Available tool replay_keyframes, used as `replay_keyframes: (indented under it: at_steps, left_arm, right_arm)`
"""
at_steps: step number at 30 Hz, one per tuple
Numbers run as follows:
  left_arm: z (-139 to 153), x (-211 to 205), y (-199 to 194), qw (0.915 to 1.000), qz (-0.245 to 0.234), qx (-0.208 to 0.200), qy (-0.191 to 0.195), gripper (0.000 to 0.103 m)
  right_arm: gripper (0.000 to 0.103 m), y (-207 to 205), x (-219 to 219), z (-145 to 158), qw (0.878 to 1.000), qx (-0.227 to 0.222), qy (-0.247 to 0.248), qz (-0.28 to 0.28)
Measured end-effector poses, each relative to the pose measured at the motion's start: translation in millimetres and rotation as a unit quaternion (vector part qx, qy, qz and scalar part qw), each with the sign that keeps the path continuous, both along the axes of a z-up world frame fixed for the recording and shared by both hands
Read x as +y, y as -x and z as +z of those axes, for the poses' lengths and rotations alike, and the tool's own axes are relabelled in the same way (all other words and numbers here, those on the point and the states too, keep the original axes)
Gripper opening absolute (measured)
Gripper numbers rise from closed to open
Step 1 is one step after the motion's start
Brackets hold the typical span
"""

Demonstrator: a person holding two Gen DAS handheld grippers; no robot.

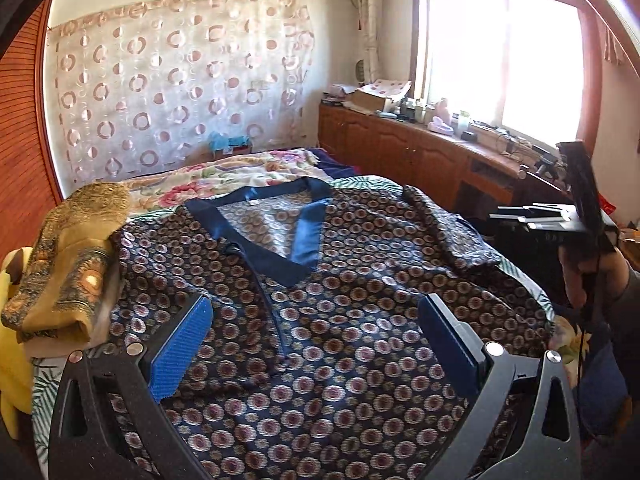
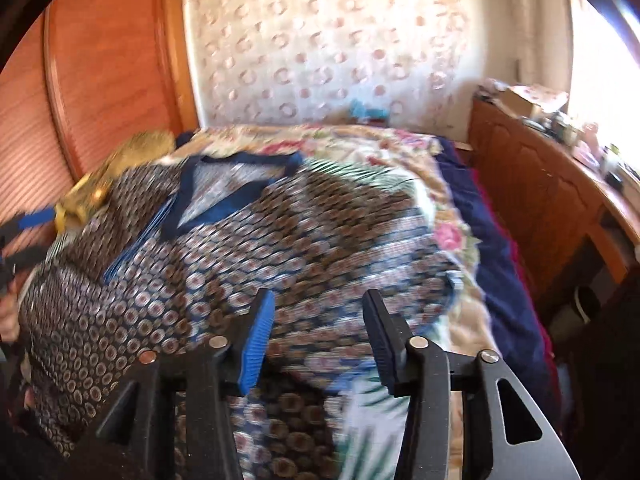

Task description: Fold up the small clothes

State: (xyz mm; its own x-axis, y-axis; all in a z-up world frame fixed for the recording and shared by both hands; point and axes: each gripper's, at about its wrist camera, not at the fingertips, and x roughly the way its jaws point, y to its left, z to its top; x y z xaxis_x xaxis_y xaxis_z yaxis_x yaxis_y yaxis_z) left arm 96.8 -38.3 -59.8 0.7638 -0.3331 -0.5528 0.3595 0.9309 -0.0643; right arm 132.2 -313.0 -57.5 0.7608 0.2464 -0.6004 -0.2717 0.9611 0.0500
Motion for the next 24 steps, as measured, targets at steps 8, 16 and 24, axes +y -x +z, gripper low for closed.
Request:
replay_keyframes:
  at_steps: [8, 16, 24]
  left_arm:
    - [-8.7, -8.5, 2.6, 0.9999, -0.006, 0.011, -0.007, 0.103]
    - [-11.4, -3.7, 1.5, 0.9999, -0.002, 0.017, -0.001, 0.103]
    - [-12.9, 1.0, 1.4, 0.9999, 0.004, 0.016, 0.0, 0.103]
  right_arm:
    - [0.049, -49.5, -54.5, -41.1, 0.992, 0.08, -0.028, -0.098]
    - [0.035, -87.7, -65.7, -60.8, 0.984, 0.125, -0.059, -0.116]
    - [0.003, -97.4, -28.5, -34.6, 0.992, 0.073, -0.031, -0.094]
